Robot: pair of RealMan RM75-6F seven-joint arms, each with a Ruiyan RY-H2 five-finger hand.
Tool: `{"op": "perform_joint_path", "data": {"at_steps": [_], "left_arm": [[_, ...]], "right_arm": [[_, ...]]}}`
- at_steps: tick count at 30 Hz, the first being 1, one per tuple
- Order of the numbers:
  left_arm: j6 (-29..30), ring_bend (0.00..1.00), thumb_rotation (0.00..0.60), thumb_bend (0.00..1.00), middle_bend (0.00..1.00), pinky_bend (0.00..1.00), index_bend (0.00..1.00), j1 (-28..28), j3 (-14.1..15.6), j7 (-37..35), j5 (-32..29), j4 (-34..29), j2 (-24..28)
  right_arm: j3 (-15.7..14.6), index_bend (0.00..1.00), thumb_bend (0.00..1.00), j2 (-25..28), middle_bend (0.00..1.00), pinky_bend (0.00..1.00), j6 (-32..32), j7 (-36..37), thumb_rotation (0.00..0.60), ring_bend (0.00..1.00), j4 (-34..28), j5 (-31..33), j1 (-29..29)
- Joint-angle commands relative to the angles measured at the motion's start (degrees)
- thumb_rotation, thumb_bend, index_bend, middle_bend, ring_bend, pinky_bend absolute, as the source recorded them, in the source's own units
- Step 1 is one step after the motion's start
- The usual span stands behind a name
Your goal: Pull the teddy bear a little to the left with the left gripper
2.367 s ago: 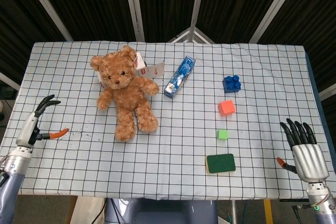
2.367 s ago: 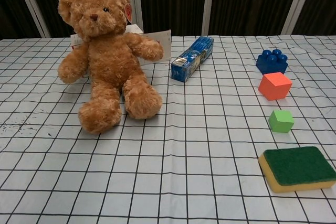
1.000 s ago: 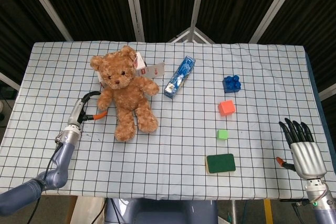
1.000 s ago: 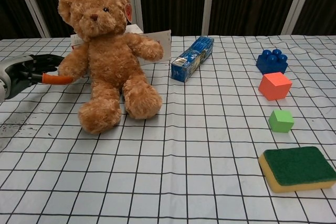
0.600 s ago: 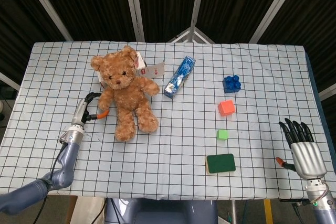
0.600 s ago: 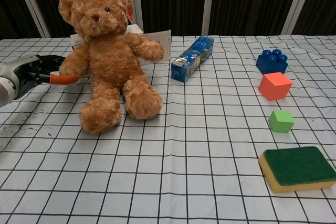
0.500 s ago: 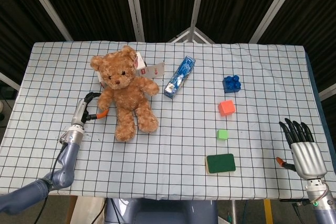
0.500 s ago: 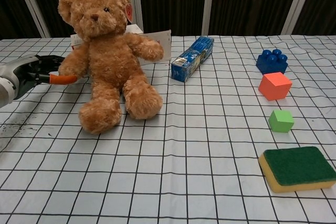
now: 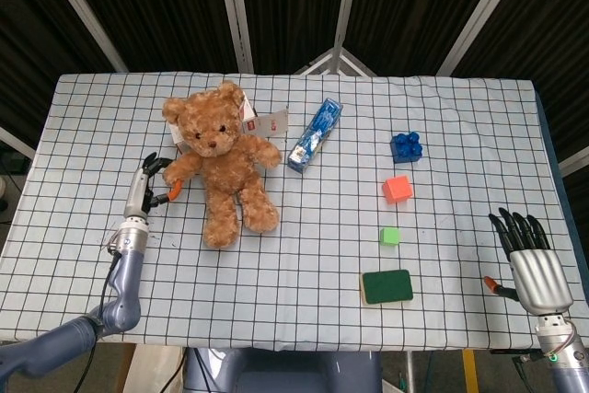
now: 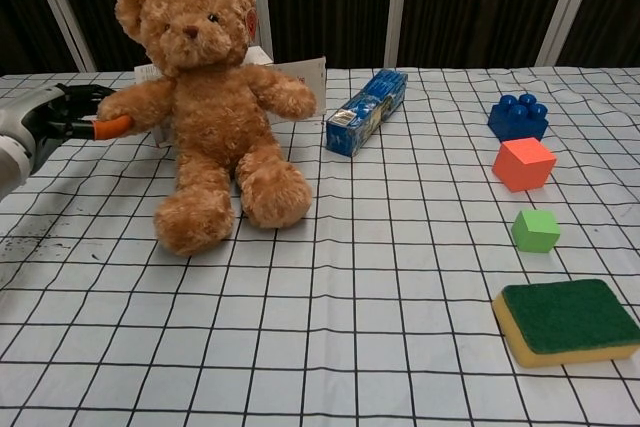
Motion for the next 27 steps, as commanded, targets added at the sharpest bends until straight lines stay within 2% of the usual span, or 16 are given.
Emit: {"op": "perform_joint_path", "data": {"at_steps": [1, 7, 18, 27], "left_arm": [[1.2, 0.0, 0.6, 0.58, 0.39, 0.0, 0.42, 0.07, -0.49, 0.97, 0.16, -1.22, 0.07], [2.05, 0.0, 0.6, 0.55, 0.38, 0.0, 0.42, 0.65, -0.47, 2.79, -0.08, -3.19, 0.84], [-1.77, 0.0, 0.6, 0.55, 0.38, 0.0, 0.41, 1.0, -0.44, 3.52, -3.17, 1.11, 0.96], [0.82, 0.0, 0.6, 0.56, 0.39, 0.0, 0.42, 1.47, -0.54, 1.82, 0.13, -0.31, 1.41]], "right_arm": [[-0.02, 0.0, 0.1, 0.0, 0.0, 0.0, 0.01, -0.01, 0.6, 0.0, 0.01, -0.04, 0.0], [-0.05, 0.0, 0.1, 0.03, 0.0, 0.0, -0.08, -0.05, 0.6, 0.0, -0.1, 0.07, 0.0], [-0.17, 0.0, 0.1, 0.08, 0.0, 0.0, -0.27, -0.23, 0.6, 0.0, -0.33, 0.07, 0.04], [-0.29, 0.0, 0.1, 0.14, 0.0, 0.0, -0.31, -0.52, 0.6, 0.0, -0.56, 0.01, 0.02]]}}
